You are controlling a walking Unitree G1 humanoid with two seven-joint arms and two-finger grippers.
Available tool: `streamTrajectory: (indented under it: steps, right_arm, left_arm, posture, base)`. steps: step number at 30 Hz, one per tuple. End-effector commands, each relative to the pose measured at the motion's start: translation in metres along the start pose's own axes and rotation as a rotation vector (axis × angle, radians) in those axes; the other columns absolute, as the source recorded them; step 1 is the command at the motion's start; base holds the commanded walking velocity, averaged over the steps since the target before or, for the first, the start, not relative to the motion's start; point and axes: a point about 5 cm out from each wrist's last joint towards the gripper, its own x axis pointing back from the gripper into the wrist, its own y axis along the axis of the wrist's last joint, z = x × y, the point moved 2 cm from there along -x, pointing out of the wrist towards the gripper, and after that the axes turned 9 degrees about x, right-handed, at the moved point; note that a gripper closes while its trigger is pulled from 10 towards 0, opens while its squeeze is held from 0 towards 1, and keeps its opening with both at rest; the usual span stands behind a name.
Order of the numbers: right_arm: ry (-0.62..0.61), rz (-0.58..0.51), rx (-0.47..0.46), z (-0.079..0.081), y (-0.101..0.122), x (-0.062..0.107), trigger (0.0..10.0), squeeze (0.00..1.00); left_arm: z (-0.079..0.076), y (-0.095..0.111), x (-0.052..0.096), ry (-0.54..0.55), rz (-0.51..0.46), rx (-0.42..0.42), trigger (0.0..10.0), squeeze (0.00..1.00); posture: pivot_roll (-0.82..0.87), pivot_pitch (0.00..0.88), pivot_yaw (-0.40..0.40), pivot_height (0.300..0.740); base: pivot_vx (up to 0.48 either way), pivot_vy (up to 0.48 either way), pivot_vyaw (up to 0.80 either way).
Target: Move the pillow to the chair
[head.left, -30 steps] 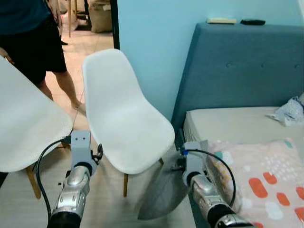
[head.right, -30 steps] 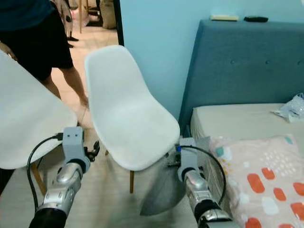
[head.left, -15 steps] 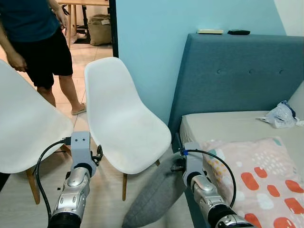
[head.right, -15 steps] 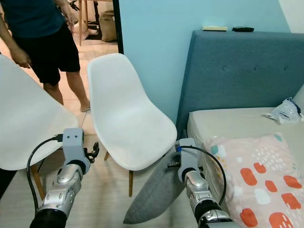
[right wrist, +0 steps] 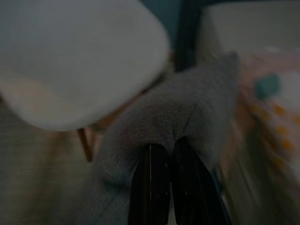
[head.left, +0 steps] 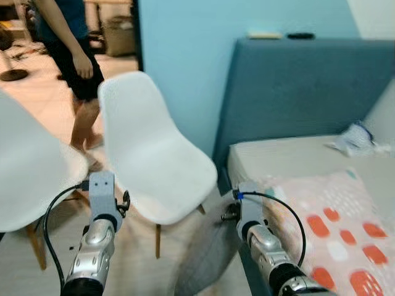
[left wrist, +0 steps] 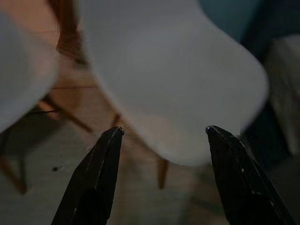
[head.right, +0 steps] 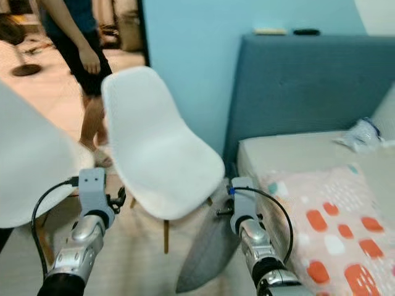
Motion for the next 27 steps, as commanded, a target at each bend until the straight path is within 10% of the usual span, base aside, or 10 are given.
streamTrajectory:
  steps: [1,27]
  right_arm:
    - [-0.017,-0.029,-0.004,-0.0046,0.0068,-0.0011,10.0,0.0]
    - [-0.003,-0.038,-0.005,-0.004,0.0118,-0.0028,10.0,0.0]
  left_arm:
    - [-0.001,-0.0065,0.0013,-0.001,0.027,-0.012,10.0,0.0]
    - [-0.0006,-0.0114,0.0058,-0.004,0.044,-0.02,10.0,0.0]
  posture:
    - [0.04,0.042,-0.057,0.74]
    - [0.04,0.057,-0.06,0.74]
  base:
    - [0.0,0.0,-0.8]
    - [0.0,0.0,-0.8]
